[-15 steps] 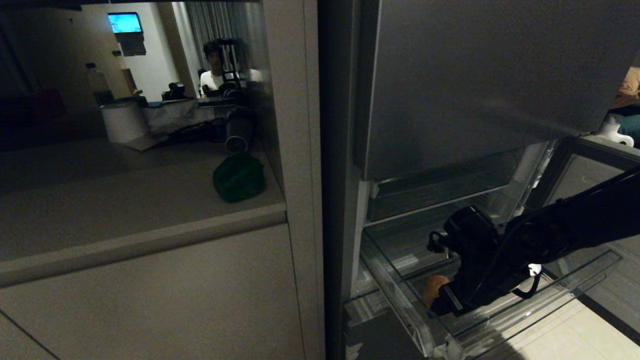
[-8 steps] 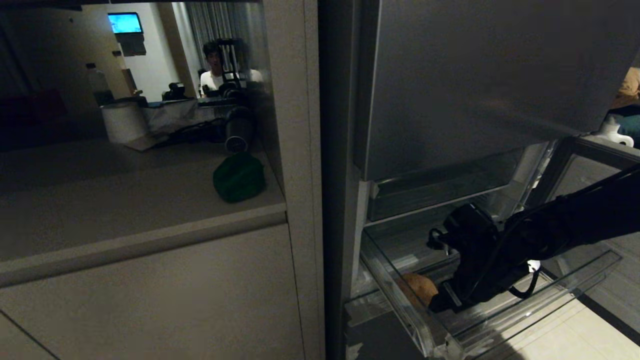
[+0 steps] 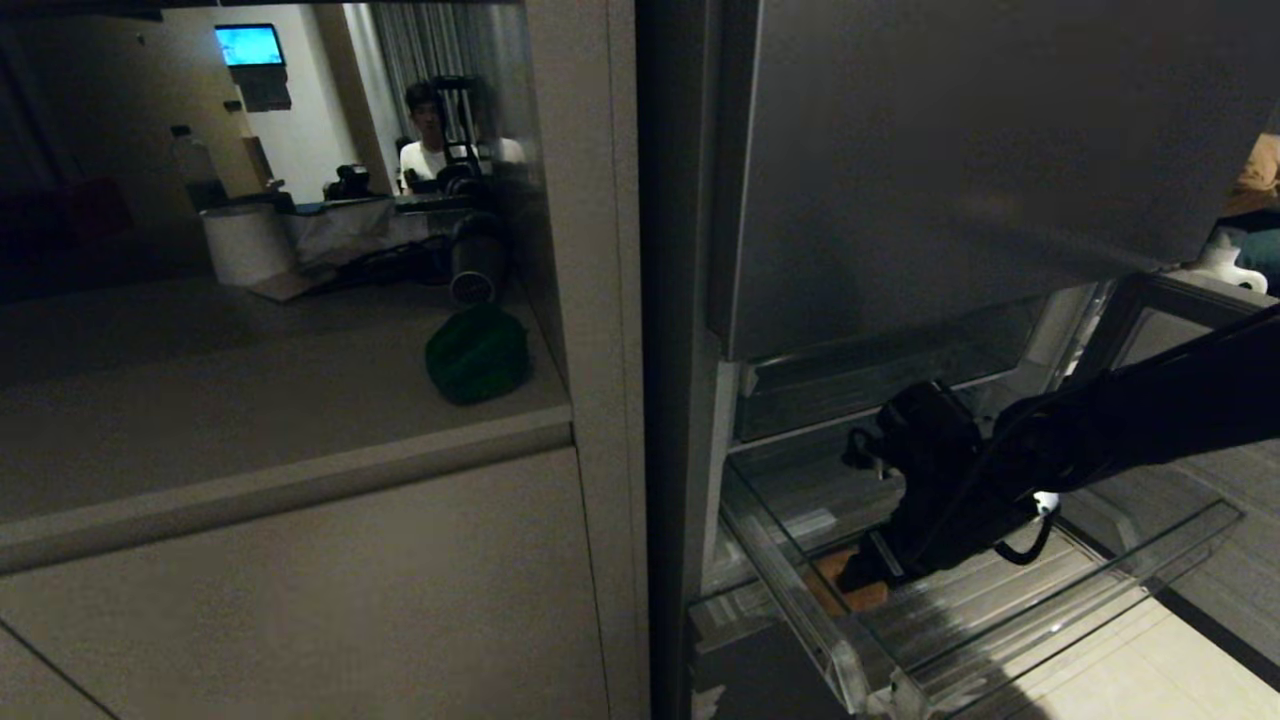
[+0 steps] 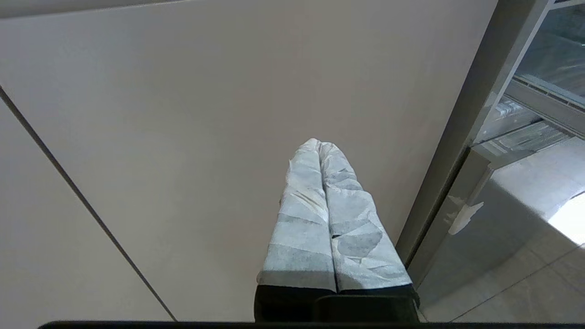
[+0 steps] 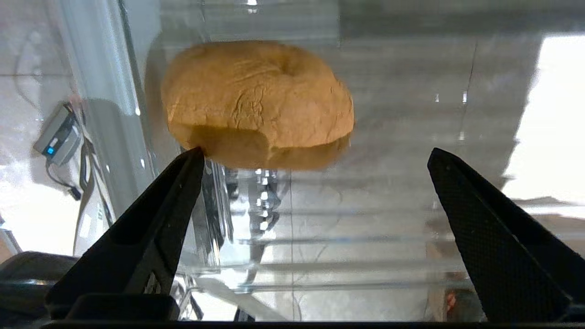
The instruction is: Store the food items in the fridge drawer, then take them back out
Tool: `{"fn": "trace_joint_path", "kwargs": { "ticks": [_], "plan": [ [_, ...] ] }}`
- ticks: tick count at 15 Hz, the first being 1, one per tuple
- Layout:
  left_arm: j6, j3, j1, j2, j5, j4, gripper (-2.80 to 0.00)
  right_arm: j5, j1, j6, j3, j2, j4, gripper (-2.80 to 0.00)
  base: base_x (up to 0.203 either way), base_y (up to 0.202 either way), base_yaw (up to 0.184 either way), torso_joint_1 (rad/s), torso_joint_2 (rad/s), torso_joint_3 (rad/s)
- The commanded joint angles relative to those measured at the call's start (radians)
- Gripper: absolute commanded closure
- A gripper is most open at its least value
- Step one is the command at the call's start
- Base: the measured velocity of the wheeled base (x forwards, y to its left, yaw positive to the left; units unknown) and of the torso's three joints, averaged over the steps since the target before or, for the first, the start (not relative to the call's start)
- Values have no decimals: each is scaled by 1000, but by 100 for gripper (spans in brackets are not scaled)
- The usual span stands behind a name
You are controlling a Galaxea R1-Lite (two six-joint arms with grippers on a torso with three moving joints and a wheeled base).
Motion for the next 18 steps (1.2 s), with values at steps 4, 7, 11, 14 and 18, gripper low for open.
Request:
{"fn": "trace_joint_path", "kwargs": {
  "ticks": [4,7,11,14,18],
  "plan": [
    [0,0,0,0,0,0,0,-1,2,-49,-45,58,2,-280,0,0,0,0,0,0],
    [0,0,0,1,0,0,0,-1,6,-55,-74,80,2,-280,0,0,0,0,0,0],
    [0,0,0,0,0,0,0,1,12,-99,-80,95,2,-280,0,0,0,0,0,0],
    [0,0,0,0,0,0,0,1,14,-98,-74,76,2,-280,0,0,0,0,0,0],
    [0,0,0,0,0,0,0,5,21,-97,-83,57,-1,-280,0,0,0,0,0,0]
  ]
}}
